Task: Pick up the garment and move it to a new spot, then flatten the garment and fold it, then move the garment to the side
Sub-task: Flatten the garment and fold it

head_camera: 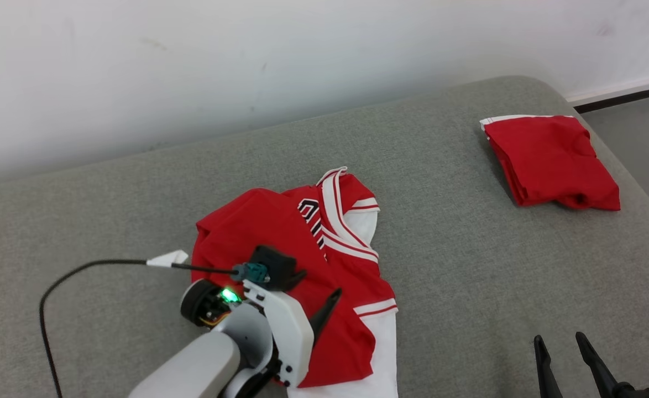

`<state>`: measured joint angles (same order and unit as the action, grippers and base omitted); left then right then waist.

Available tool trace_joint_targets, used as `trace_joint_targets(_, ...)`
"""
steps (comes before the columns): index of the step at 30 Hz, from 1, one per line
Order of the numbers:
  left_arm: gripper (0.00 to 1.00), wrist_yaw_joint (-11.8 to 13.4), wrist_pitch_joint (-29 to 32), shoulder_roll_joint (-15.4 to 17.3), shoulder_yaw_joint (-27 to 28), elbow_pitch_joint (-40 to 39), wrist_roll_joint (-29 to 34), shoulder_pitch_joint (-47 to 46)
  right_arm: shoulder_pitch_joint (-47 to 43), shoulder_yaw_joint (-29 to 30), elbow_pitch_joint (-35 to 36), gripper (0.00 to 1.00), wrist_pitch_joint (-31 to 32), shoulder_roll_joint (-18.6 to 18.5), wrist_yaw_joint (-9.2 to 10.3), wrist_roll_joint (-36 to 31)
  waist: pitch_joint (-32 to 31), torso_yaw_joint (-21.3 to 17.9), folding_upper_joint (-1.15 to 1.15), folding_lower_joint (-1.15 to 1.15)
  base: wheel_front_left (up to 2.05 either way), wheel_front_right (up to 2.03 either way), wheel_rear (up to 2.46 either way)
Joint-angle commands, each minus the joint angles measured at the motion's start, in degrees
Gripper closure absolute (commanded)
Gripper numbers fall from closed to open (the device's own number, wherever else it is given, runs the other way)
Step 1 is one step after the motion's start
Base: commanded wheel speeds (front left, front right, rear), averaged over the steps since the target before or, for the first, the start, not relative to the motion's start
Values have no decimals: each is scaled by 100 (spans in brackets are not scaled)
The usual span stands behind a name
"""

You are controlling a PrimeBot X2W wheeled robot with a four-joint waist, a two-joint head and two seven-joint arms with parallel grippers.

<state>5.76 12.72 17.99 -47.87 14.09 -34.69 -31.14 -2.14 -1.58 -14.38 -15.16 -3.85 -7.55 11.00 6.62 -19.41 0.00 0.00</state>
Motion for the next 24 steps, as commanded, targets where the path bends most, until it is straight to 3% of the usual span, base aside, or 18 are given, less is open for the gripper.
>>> trace_joint_targets(1,0,-35,91,48,27,95,5,-97,55,11,15,0,6,-31,13,31,48,-63,0,0,0,0,0)
trace_joint_targets(7,0,-355,628,280,-82,592,-29,-517,41,21,-17,0,6,-36,13,56,154,-205,0,0,0,0,0)
trace_joint_targets(14,0,-723,1105,314,-160,895,-366,-622,66,53,-27,0,6,-20,13,71,183,-225,0,0,0,0,0)
trace_joint_targets(15,25,-761,1151,295,-159,887,-437,-596,68,61,-25,0,6,-18,13,70,178,-218,0,0,0,0,0)
trace_joint_targets(16,65,-780,1177,282,-160,880,-453,-581,67,71,-22,0,6,-17,13,70,173,-207,0,0,0,0,0)
trace_joint_targets(17,95,-781,1183,279,-167,868,-460,-570,63,82,-17,0,6,-15,13,66,167,-191,0,0,0,0,0)
trace_joint_targets(18,100,-778,1150,266,-160,854,-476,-560,54,82,-12,0,6,-13,13,56,158,-170,0,0,0,0,0)
trace_joint_targets(24,100,-662,763,165,-9,681,-585,-368,-60,106,-13,0,6,-21,13,9,38,1,0,0,0,0,0)
